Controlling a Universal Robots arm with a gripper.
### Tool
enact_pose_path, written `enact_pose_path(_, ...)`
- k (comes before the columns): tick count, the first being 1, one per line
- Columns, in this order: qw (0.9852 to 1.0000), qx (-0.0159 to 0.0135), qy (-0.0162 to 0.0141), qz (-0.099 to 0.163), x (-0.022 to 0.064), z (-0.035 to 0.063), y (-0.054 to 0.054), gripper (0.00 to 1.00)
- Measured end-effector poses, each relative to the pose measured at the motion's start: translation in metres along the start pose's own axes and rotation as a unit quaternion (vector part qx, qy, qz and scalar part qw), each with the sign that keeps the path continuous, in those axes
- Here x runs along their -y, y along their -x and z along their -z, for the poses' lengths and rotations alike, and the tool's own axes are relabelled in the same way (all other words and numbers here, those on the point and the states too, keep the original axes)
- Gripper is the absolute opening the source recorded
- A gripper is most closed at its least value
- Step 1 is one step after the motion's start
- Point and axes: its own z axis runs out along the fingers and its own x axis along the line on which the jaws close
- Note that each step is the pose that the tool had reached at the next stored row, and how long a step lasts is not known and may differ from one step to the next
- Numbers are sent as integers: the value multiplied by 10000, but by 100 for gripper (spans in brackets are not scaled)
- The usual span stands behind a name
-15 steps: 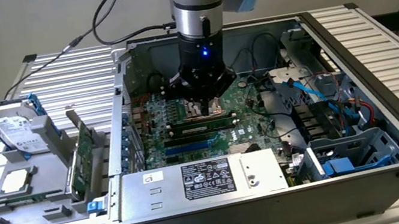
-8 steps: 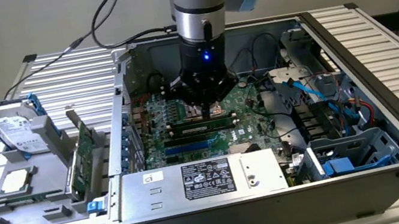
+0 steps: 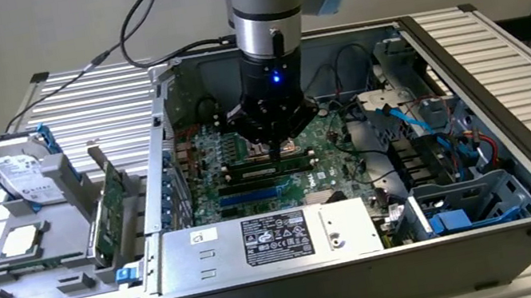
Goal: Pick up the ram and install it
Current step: 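Press down the ram until it locks into place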
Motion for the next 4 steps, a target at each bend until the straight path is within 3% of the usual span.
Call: enact_pose_path(4, 10000, 0, 0, 0, 0, 0, 0, 11)
